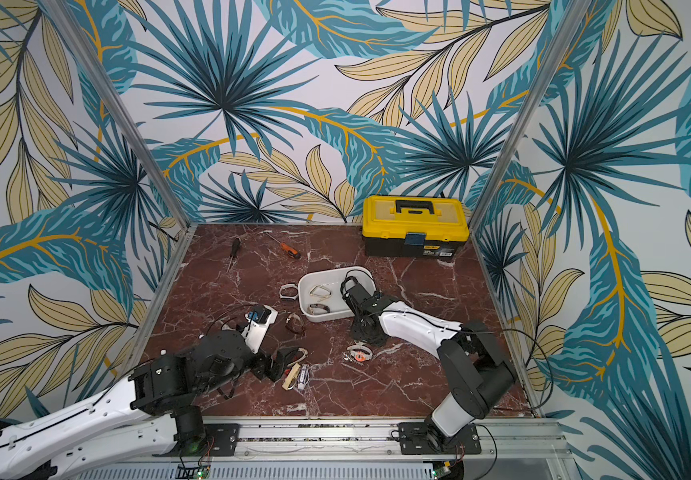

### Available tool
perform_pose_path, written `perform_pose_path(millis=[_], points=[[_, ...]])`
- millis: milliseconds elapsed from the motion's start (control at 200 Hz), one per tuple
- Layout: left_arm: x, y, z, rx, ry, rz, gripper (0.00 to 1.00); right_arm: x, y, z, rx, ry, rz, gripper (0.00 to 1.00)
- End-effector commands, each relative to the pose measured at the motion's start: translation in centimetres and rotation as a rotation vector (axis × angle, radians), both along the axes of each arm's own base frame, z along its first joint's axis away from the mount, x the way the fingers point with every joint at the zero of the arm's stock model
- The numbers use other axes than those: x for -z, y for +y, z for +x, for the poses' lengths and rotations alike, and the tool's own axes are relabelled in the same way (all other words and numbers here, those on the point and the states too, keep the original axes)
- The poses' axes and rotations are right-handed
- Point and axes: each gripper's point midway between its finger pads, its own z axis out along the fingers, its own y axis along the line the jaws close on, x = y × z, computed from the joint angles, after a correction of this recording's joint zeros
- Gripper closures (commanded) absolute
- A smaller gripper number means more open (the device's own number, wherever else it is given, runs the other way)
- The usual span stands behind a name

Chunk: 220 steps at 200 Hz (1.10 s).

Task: Put the watch into the storage box
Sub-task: Pick up the watch at the center of the board.

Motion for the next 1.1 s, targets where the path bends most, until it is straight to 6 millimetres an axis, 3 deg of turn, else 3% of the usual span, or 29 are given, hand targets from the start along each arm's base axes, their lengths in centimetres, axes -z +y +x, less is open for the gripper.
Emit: perform_pose_path(millis=[0,265,616,891,1097], points=[[0.3,0.1,0.0,-0.001,-0.007,-0.006,0.00,0.8,-0.6,-0.4,-0.010,0.028,-0.052,0.55],[0.4,0.3,0.1,-0.015,-0.009,0.002,0.00,1.5,-0.6,-0.1,-0.012,0.040,-0.078,0.57],[0.5,0.6,0.3,-0.027,-0.011,0.015,0.00,1.8,-1.3,-0.3,-0.022,0.046,-0.112,0.82],[0.3,0.7,0.3,-0.028,-0.017,0.018,0.00,0.2,-1.9,0.1,-0.051,0.013,-0.151,0.93],[0.2,0.7,0.5,-0.034,-0.028,0.021,0.00,-2.3,-2.1,0.1,-0.079,-0.032,-0.142,0.94]])
